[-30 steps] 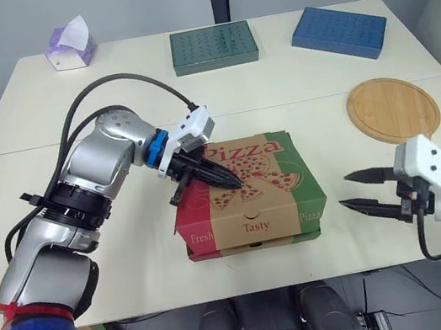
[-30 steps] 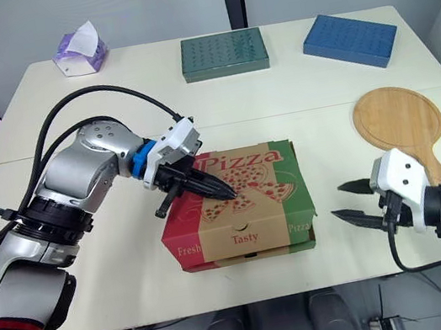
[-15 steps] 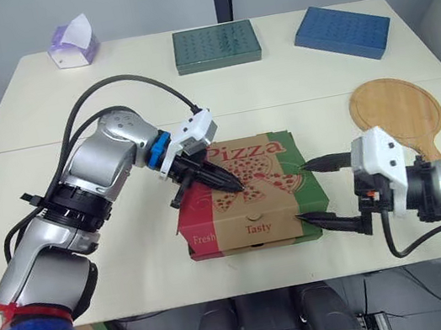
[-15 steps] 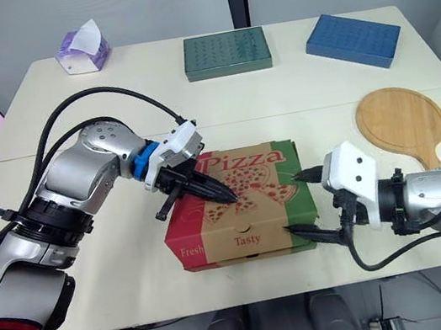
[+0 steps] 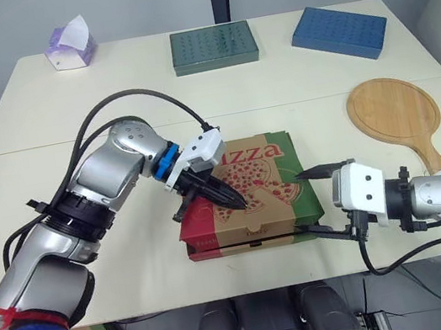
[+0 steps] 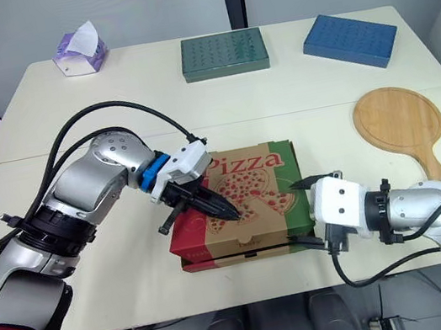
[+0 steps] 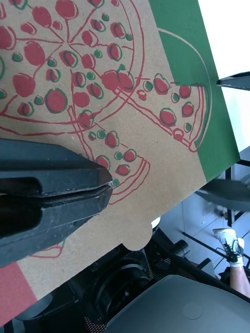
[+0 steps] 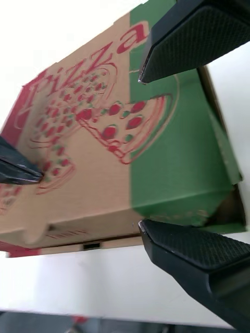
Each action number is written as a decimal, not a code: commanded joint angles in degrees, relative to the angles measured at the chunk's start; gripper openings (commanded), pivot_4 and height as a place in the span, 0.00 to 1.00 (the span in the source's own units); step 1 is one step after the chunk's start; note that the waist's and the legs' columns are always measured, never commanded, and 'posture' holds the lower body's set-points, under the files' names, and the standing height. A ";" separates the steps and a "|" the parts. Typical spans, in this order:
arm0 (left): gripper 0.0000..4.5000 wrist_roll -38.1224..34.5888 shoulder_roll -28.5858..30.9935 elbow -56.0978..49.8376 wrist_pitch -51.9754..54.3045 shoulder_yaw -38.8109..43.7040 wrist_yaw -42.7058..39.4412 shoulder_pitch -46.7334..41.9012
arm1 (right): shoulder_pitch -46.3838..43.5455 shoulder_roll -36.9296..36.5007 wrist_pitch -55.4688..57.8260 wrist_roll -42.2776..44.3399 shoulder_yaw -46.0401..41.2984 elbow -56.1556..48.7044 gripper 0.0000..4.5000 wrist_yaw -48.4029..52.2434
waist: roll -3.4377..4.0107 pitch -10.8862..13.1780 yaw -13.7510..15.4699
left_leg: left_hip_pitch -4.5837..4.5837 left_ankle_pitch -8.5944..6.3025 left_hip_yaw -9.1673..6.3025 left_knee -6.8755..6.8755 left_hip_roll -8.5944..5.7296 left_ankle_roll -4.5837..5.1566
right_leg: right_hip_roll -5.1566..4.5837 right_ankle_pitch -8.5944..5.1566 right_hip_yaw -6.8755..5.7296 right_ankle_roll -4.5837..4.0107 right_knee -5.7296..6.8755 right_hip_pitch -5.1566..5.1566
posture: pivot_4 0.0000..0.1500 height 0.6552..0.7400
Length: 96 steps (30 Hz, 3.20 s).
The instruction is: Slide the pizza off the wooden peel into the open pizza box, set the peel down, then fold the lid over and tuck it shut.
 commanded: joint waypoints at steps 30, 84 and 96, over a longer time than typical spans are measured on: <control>0.00 4.05 2.06 -2.42 -4.10 -1.13 -0.54 3.41 | 6.39 4.41 -0.81 -0.35 -6.73 -2.86 0.99 1.20 | 0.03 -0.02 -0.06 | 0.05 -0.01 -0.01 0.40 -0.01 0.01 | 0.01 -0.08 0.03 0.07 0.47 0.01 | 1.00 1.00; 0.00 2.32 2.33 -2.99 -0.05 2.09 -0.54 2.17 | 1.68 1.24 8.83 11.46 -7.65 -5.17 0.90 1.55 | 0.01 -0.02 0.00 | 0.00 -0.03 -0.04 0.67 -0.02 0.04 | 0.02 -0.15 0.04 0.20 0.61 0.02 | 1.00 1.00; 0.00 1.06 2.58 -3.85 1.03 2.33 -0.54 2.11 | -1.32 3.08 -1.09 -4.10 1.15 1.40 0.90 0.22 | 0.01 -0.01 -0.04 | 0.00 -0.03 -0.03 0.66 -0.01 0.04 | 0.02 -0.16 0.04 0.20 0.62 -0.02 | 1.00 1.00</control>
